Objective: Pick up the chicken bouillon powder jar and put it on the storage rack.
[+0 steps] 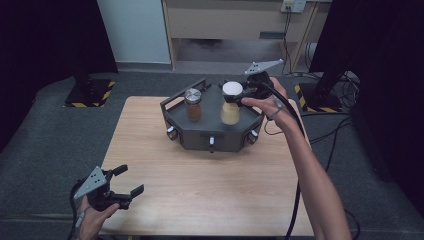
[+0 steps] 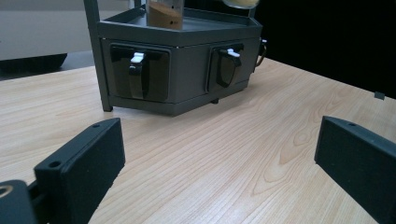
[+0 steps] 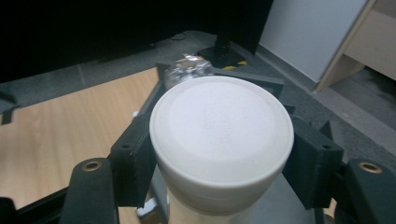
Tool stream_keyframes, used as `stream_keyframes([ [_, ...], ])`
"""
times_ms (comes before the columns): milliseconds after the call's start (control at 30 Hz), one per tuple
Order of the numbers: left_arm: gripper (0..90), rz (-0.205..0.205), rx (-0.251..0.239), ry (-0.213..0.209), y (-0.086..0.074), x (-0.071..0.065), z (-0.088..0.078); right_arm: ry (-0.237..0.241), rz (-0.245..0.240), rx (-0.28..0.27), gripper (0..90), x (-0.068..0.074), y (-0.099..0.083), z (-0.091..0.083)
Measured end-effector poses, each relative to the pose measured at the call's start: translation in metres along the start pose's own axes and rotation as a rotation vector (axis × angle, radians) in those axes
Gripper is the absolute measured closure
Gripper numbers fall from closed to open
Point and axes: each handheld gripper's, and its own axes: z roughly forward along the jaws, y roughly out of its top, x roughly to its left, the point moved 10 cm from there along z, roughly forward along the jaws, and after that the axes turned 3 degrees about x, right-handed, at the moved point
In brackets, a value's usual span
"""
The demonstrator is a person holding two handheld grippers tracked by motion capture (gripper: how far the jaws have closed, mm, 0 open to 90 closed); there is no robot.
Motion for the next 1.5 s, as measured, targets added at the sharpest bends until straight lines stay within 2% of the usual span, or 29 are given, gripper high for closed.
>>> stream_keyframes([
  [167,0.6,-0.002,-0.002,-0.002,0.000,0.000,0.000,-0.039,0.025,0.000,34.3,-0.008,0.001,0.009],
  [367,0.5,-0.002,-0.003,-0.003,0.000,0.000,0.000,-0.060,0.038,0.005,34.3,-0.013,-0.001,0.015],
  [533,0.5,-0.001,-0.002,-0.003,0.000,0.001,0.000,-0.088,0.059,0.011,34.3,-0.017,-0.009,0.025],
  [700,0.5,-0.002,-0.003,-0.002,0.000,0.001,-0.001,-0.088,0.048,0.043,34.3,-0.017,-0.012,0.034],
  [1033,0.6,-0.003,-0.007,-0.002,0.000,0.001,-0.001,-0.075,0.052,0.051,34.3,-0.018,-0.013,0.041],
  [1167,0.6,-0.004,-0.007,-0.001,0.000,0.002,-0.002,-0.075,0.048,0.075,34.3,-0.018,-0.014,0.044],
  [1300,0.6,-0.003,-0.006,-0.002,0.000,0.002,-0.002,-0.073,0.051,0.067,34.3,-0.019,-0.015,0.044],
  [1400,0.6,-0.003,-0.006,-0.002,0.000,0.002,-0.001,-0.068,0.079,0.047,34.2,-0.022,-0.020,0.043],
  [1500,0.6,-0.003,-0.006,-0.002,0.000,0.002,-0.001,-0.069,0.071,0.052,33.1,-0.021,-0.020,0.041],
])
